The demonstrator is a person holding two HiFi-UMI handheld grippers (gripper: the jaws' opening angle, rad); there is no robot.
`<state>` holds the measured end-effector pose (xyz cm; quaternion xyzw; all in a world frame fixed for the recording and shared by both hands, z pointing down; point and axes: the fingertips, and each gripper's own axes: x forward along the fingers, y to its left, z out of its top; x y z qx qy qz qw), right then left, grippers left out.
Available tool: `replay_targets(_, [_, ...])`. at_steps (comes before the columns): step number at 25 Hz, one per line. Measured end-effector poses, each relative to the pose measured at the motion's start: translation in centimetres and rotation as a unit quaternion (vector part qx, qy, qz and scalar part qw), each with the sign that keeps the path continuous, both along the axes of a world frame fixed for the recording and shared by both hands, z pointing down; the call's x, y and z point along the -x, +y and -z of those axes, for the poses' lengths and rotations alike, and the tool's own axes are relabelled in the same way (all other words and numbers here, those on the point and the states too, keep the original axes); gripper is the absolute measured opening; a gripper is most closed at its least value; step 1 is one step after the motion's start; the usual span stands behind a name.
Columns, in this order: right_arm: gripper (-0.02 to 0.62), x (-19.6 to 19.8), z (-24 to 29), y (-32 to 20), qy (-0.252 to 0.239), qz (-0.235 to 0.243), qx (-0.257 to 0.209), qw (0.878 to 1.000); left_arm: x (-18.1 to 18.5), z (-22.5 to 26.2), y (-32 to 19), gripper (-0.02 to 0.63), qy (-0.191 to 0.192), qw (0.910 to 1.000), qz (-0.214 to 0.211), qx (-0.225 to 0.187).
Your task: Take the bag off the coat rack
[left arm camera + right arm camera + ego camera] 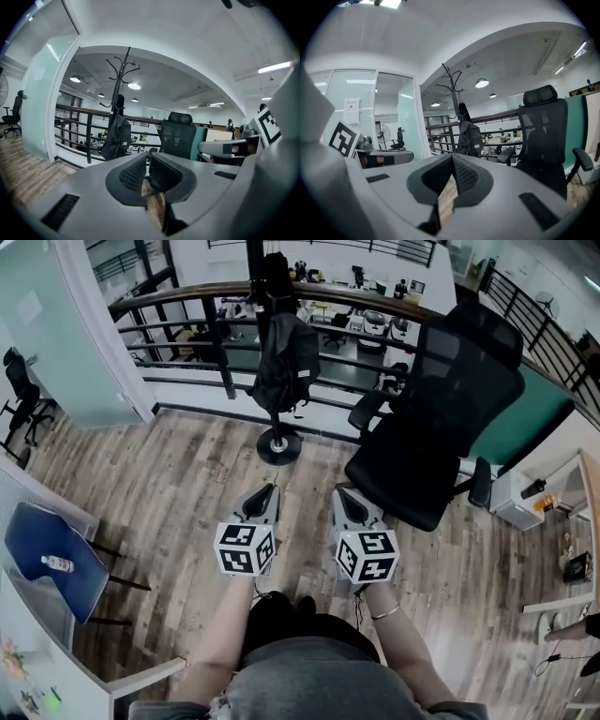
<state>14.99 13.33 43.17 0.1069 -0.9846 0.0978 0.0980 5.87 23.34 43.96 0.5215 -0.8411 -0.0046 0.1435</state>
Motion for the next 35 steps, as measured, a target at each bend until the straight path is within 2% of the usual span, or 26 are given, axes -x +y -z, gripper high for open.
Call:
replay_targets(3, [0.011, 0.3, -0.5, -0.3, 0.006, 0.003, 0.01, 1.0, 0.4, -0.2, 0.1, 0.037, 0.006, 0.9999, 0.008, 0.0])
replay_targets(4, [0.045, 0.5, -0.7, -0.3, 0.008, 0.007, 0.015, 1.0, 0.6, -0.3, 0.1, 0.048, 0.008, 0.9999, 0.012, 0.001])
replay_targets(9, [0.092, 2.3, -1.4, -0.3, 0.016, 0.024, 0.028, 0.999, 2.4, -0.9, 0.3, 0.103, 0.01, 0.9996, 0.024, 0.01])
replay_targets(17, [0.121, 7.4, -2.5, -2.2, 0.027, 0.022, 0.046, 0.998, 7.5, -2.4, -1.5, 0.146, 0.02, 0.9992, 0.025, 0.025])
replay_targets(28, [0.189, 19.5, -3.3, -6.5, 0.056, 0.0, 0.042, 0.998, 20.7, -3.5, -5.3, 0.174, 0.033, 0.999, 0.017, 0.025])
replay_targets(35, [0.202, 27.3, -3.4, -8.5, 0.072, -0.027, 0.037, 0.996, 28.8, -3.7, -7.6, 0.196, 0.038, 0.9989, -0.005, 0.029])
